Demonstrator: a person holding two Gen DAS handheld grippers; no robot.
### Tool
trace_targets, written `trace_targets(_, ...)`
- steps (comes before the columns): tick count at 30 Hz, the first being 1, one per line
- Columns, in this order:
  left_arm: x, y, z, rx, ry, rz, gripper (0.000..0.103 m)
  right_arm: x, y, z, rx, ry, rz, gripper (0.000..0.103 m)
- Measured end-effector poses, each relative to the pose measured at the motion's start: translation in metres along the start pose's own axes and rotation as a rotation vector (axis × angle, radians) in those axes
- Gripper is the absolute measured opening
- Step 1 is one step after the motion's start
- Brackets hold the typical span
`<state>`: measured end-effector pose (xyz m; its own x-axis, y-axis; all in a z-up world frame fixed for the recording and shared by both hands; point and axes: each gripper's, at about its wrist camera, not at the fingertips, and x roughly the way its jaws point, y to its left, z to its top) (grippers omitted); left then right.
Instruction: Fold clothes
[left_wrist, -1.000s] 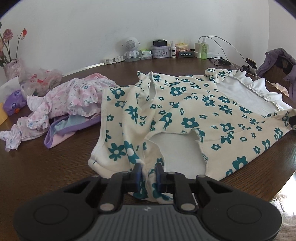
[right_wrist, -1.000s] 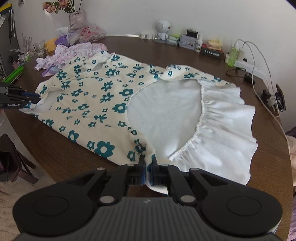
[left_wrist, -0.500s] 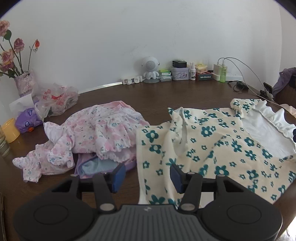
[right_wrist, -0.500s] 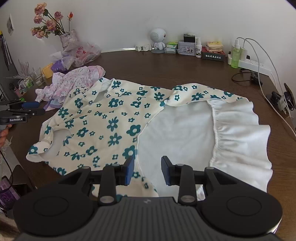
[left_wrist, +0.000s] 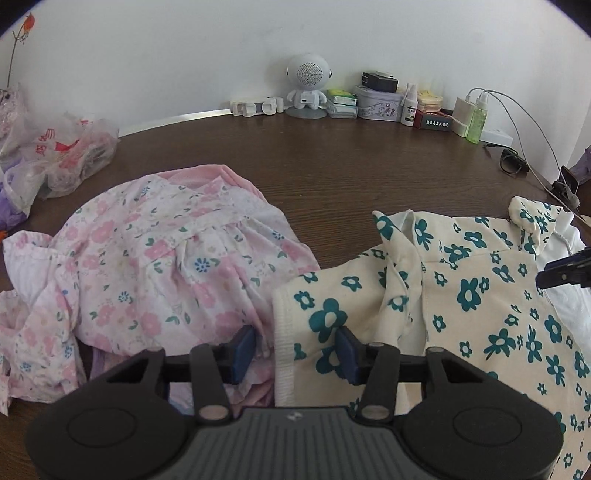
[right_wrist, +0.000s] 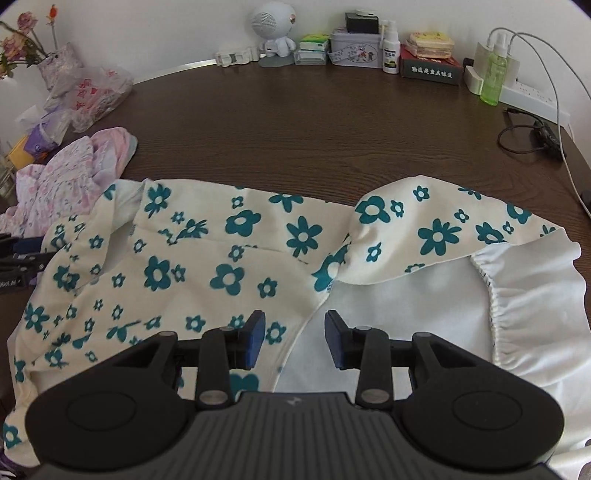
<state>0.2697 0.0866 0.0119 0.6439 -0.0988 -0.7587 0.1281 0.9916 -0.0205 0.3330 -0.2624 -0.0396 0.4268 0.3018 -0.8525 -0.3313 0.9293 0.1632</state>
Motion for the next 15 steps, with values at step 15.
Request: trace_targets(15, -0.018, 0.026, 0.000, -0.111, -0.070, 0.017, 0.004, 0.006, -0.022, 0.017, 0.023, -0.054, 0.038, 0.004)
